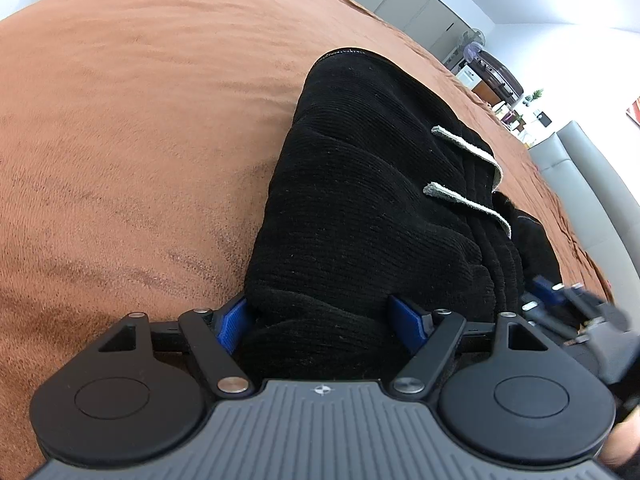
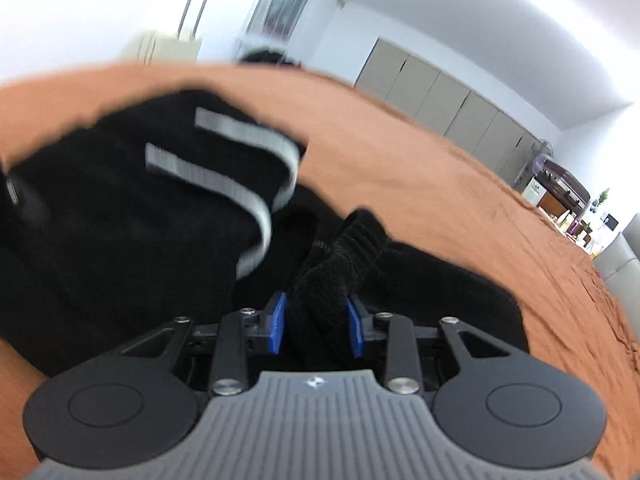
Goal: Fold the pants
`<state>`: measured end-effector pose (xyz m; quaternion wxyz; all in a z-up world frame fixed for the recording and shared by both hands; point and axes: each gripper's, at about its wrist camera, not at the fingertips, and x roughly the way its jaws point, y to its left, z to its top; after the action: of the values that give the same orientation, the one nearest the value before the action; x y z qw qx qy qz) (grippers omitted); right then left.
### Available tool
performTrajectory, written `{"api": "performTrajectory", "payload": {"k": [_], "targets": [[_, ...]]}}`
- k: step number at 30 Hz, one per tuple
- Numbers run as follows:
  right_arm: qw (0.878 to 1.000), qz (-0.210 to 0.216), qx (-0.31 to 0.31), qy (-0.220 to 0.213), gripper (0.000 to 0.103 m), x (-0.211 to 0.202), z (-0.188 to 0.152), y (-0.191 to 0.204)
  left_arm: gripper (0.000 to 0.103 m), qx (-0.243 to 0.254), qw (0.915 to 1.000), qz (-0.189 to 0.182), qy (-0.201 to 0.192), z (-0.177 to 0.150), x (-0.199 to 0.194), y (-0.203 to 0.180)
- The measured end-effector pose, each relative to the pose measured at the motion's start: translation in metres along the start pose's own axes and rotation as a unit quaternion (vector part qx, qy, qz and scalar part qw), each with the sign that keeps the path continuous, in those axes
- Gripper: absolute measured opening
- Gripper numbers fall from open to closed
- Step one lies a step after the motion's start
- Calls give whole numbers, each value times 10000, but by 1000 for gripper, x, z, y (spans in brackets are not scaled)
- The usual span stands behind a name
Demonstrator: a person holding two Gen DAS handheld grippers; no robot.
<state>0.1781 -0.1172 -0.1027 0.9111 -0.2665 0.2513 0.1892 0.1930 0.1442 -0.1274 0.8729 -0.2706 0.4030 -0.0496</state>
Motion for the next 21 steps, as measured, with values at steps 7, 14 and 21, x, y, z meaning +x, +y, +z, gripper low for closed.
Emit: {"api": "performTrajectory", "payload": {"k": [7,14,21], "targets": [[9994,124,290,113,42,4,-5,-6,89,-27,10000,-2,5,1,-1,1],[9816,278,1879,-187,52,-39,-20,-48,85,-83,9998,136,-141,2,-12,1],[9330,165,3589,-185,61,-74,-72,-99,84,858,9892,787,-890,12,-50,-32]]}}
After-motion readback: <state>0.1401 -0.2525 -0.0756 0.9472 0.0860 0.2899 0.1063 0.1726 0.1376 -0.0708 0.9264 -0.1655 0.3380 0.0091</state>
